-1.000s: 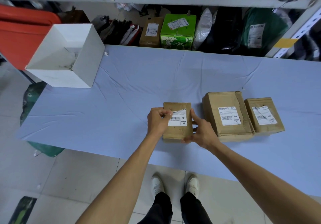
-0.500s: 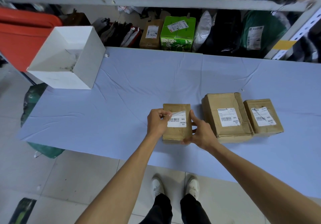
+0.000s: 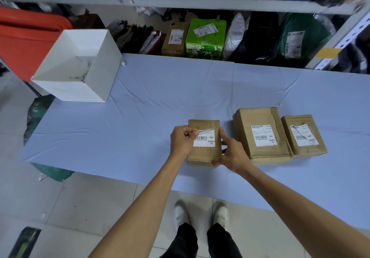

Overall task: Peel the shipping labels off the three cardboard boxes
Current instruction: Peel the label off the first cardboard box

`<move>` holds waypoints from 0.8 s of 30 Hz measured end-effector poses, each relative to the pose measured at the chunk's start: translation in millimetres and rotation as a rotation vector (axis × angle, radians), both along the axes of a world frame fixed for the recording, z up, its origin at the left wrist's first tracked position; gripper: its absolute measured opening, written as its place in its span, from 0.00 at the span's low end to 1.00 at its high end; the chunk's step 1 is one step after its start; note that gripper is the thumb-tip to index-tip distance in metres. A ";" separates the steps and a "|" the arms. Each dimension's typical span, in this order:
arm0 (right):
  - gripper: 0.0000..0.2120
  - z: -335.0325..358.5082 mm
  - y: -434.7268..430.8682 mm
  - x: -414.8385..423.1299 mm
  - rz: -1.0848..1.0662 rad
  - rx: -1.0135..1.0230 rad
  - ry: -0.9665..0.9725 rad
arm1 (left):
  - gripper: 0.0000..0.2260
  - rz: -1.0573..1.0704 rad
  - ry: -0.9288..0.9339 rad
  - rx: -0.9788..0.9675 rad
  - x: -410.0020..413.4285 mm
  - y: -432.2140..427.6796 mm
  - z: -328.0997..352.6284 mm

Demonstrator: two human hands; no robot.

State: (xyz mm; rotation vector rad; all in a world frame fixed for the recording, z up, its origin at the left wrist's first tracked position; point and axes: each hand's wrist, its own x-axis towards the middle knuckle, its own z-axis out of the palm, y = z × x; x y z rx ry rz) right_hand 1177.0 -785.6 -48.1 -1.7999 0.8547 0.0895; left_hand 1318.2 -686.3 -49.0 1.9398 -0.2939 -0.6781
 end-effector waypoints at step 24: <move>0.57 -1.0 -0.6 0.7 0.055 -0.094 0.031 | 0.01 -0.022 0.036 -0.019 -1.2 3.2 6.5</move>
